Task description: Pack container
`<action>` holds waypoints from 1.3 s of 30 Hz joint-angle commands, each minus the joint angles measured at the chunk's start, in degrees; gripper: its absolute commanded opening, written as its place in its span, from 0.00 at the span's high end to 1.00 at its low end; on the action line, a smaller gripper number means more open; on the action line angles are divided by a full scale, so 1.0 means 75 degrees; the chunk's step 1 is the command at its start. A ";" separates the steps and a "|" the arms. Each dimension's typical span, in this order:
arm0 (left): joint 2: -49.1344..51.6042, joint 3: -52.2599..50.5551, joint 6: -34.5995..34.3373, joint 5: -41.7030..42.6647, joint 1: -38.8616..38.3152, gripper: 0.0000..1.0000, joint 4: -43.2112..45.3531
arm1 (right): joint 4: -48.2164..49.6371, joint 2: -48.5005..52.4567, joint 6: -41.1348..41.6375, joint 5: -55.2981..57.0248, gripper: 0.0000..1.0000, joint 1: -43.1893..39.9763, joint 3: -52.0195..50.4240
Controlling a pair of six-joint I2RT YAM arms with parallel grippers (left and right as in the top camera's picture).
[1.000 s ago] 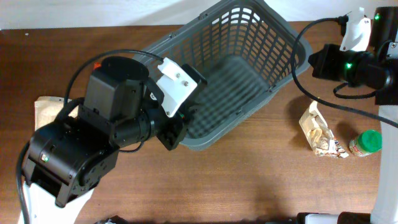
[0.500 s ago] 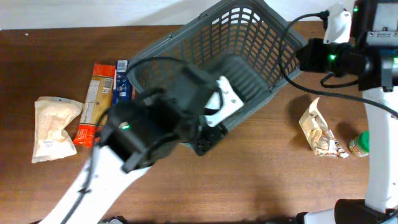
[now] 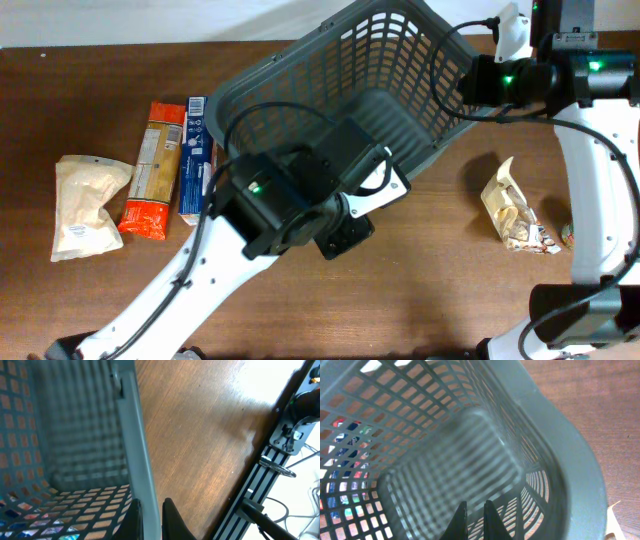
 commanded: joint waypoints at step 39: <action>-0.0501 0.0020 0.0184 0.0985 -0.0903 0.98 -0.0877 | -0.0458 0.0137 0.0058 0.0420 0.96 0.0085 0.0119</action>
